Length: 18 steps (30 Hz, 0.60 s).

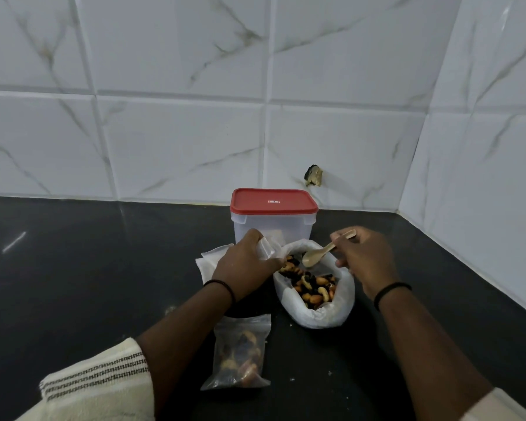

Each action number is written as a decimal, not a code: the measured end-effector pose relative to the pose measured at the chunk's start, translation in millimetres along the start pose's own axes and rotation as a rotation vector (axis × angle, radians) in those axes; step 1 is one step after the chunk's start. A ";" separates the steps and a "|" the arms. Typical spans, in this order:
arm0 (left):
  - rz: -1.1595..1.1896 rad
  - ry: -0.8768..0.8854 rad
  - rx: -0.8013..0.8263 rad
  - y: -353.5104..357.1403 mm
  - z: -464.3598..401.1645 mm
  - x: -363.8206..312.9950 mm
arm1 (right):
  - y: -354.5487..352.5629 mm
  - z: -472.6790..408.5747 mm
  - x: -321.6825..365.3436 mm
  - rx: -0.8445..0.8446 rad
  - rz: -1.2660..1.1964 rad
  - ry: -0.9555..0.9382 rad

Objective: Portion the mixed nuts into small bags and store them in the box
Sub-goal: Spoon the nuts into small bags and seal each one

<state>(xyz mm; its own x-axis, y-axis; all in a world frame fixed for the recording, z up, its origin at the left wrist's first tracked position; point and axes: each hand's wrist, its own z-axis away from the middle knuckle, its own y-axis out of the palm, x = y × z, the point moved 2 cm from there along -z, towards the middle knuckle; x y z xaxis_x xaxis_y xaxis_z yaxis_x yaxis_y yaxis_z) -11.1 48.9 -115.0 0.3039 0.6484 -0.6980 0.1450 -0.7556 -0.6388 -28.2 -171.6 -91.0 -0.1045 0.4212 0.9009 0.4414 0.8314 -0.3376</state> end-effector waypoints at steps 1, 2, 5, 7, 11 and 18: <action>-0.006 -0.001 0.002 0.1 -0.1 0.1 | 1.8 0.6 -1.1 0.006 0.018 0.004; -0.006 0.000 -0.001 -0.1 -0.2 0.1 | 3.4 0.1 -2.8 0.001 0.045 -0.001; -0.011 -0.003 0.001 0.5 -1.2 1.1 | 7.2 -0.7 -4.2 -0.021 0.136 -0.036; -0.016 -0.003 0.019 2.1 -1.9 2.4 | 8.8 0.8 -3.5 -0.032 0.166 -0.051; 0.010 0.001 0.067 6.1 -1.9 3.2 | 14.0 3.4 -3.2 0.015 0.237 -0.074; 0.085 0.029 0.062 7.5 -0.6 3.1 | 17.4 3.8 -3.6 0.096 0.185 0.019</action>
<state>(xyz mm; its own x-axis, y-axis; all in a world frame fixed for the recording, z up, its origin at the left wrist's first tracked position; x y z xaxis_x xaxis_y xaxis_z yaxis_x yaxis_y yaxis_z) -8.5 45.1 -121.8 0.3395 0.5786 -0.7416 0.0597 -0.8001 -0.5969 -23.6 -157.3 -101.1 -0.0124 0.5639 0.8257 0.3642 0.7716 -0.5215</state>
